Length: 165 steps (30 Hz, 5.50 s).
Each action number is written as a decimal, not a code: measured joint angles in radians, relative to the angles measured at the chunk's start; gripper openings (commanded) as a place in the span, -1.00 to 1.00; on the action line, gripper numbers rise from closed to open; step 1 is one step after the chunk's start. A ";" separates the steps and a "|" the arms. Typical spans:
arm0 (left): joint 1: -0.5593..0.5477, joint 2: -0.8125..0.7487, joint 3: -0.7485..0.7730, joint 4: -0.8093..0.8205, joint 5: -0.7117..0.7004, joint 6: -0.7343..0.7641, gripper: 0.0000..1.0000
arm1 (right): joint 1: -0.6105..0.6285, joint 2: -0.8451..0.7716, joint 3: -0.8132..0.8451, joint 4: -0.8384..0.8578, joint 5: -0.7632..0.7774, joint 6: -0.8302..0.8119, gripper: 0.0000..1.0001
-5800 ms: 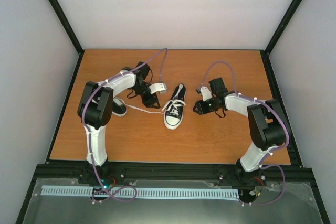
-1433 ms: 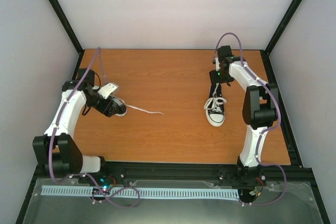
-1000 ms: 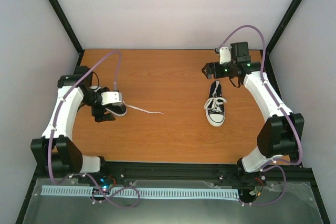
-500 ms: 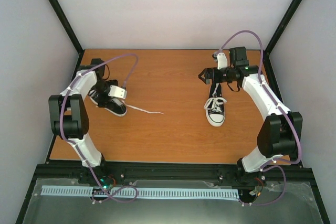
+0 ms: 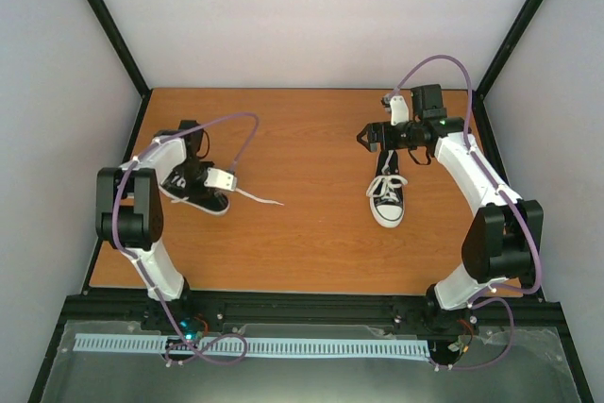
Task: Tie the shoes
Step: Pick up the shoe from the center of the board, then place the shoe at the center of the board, then adjust the shoe at the center of the board, then pick up the shoelace from the shoe.
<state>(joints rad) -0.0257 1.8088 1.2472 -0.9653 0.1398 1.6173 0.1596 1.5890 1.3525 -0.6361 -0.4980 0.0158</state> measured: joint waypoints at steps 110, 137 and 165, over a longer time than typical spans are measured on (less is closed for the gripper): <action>-0.193 -0.100 -0.132 0.163 0.174 -0.946 0.06 | 0.610 0.355 -0.038 -0.100 0.019 0.142 0.02; -0.193 -0.256 -0.138 0.163 0.354 -0.953 -0.95 | 0.631 0.376 -0.002 -0.069 0.159 0.245 -0.95; -0.224 -0.204 0.211 0.015 0.360 -1.045 -0.96 | 0.598 0.034 0.188 -0.320 0.333 0.029 -0.94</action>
<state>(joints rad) -0.2501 1.6047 1.4586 -0.9504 0.4995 0.5724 0.7578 1.6226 1.5406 -0.9562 -0.1646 0.0452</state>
